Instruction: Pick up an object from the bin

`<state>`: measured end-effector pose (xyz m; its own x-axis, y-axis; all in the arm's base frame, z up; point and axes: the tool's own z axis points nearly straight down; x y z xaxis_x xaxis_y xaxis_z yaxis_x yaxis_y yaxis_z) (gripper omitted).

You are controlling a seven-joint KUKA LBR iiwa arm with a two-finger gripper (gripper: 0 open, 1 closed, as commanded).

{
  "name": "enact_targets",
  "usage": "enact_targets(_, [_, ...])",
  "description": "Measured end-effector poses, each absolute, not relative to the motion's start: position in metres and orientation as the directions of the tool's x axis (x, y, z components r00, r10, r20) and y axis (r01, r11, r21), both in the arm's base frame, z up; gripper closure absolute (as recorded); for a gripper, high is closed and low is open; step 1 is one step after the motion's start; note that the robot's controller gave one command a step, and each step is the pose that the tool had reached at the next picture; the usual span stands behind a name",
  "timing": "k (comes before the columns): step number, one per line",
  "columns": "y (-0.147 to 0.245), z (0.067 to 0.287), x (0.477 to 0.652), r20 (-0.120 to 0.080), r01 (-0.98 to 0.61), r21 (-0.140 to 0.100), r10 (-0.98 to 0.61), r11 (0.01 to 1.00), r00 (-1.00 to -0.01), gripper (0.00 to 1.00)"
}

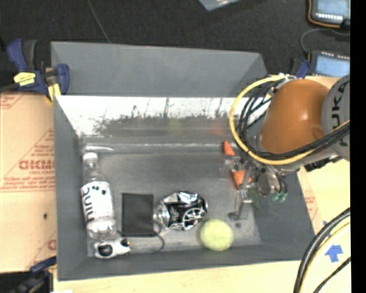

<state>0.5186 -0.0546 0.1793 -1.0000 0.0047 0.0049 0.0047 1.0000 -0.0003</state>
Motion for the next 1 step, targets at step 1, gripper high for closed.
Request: enact_targets(1, [-0.0545, 0.1838, 0.5201, -0.003, 0.003, -0.001, 0.003, 1.0, -1.0, 0.0])
